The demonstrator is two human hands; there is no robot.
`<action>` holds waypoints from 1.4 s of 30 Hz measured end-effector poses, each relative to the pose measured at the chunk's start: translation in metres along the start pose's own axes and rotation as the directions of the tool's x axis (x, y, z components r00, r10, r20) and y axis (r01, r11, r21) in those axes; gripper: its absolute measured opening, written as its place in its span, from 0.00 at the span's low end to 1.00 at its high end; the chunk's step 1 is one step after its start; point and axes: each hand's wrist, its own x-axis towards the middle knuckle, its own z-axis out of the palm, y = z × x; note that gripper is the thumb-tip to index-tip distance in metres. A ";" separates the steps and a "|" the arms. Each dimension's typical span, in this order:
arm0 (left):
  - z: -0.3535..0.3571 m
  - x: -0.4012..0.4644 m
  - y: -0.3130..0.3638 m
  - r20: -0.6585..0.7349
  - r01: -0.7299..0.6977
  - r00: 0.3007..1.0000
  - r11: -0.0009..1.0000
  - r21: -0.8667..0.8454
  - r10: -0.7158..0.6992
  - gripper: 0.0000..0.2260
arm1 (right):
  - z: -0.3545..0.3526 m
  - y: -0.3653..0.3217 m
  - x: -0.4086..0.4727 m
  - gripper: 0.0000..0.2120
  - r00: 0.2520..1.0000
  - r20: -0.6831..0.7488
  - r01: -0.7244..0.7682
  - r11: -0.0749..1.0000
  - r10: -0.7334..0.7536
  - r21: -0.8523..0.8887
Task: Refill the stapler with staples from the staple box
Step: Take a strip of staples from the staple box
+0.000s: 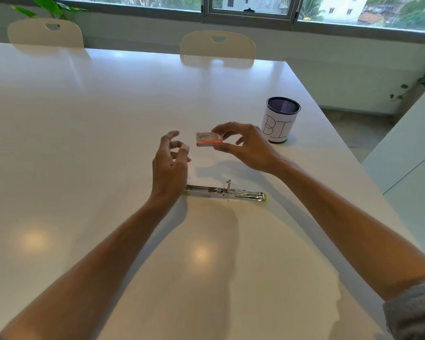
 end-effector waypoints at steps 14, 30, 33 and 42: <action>-0.011 -0.003 0.008 0.665 0.377 0.744 0.864 -0.333 -0.068 0.19 | -0.013 -0.022 -0.067 0.17 0.995 -0.096 -0.005 0.997 0.012 0.074; -0.011 -0.013 0.014 0.680 0.339 0.731 0.894 -0.294 -0.054 0.12 | -0.016 -0.022 -0.094 0.15 0.986 -0.149 -0.042 0.981 0.071 0.190; -0.011 -0.012 0.014 0.669 0.332 0.742 0.893 -0.303 -0.048 0.11 | -0.016 -0.022 -0.094 0.09 0.981 -0.148 -0.069 0.933 0.129 0.353; -0.009 -0.013 0.012 0.665 0.335 0.746 0.884 -0.327 -0.036 0.11 | -0.019 -0.025 -0.096 0.09 0.970 -0.245 0.031 0.995 -0.008 0.093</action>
